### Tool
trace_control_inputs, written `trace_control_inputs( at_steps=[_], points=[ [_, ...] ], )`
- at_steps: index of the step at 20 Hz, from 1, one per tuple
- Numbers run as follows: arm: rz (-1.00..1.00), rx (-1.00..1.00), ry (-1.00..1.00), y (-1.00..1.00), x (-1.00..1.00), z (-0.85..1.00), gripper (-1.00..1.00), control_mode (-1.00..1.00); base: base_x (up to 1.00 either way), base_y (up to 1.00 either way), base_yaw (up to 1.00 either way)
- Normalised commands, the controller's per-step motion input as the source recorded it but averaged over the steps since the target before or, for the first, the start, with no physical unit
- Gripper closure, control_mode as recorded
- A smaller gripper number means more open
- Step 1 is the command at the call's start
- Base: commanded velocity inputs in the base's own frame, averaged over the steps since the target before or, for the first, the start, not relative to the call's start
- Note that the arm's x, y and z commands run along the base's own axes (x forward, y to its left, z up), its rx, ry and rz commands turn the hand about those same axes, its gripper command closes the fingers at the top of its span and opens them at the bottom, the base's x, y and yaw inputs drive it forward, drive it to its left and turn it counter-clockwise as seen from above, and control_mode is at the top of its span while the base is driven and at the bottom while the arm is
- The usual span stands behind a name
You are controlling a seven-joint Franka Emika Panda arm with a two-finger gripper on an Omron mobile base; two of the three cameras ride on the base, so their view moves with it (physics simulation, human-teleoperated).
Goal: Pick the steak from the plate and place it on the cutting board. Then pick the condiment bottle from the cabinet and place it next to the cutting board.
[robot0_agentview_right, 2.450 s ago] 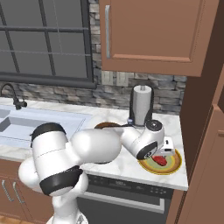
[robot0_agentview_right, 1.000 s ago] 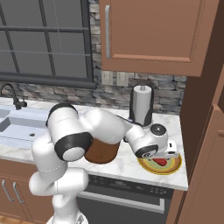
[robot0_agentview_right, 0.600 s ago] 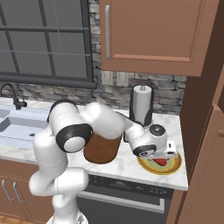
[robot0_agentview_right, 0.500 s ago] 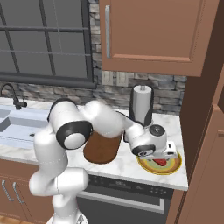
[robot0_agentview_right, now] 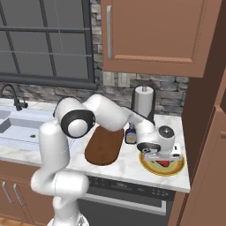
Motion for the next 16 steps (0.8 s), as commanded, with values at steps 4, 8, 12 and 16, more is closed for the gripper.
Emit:
trace_control_inputs(
  at_steps=[4,8,12,16],
  points=[
    [0.00,0.00,0.00,-0.02,0.09,-0.13,1.00,-1.00,0.00,0.00,0.00],
    [0.00,0.00,0.00,0.00,-0.01,-0.05,1.00,-1.00,0.00,0.00,0.00],
    [0.00,0.00,-0.02,0.02,-0.18,0.06,1.00,-1.00,0.00,0.00,0.00],
    [0.00,-0.03,-0.07,0.18,-0.31,0.27,1.00,-1.00,0.00,0.00,0.00]
  ],
)
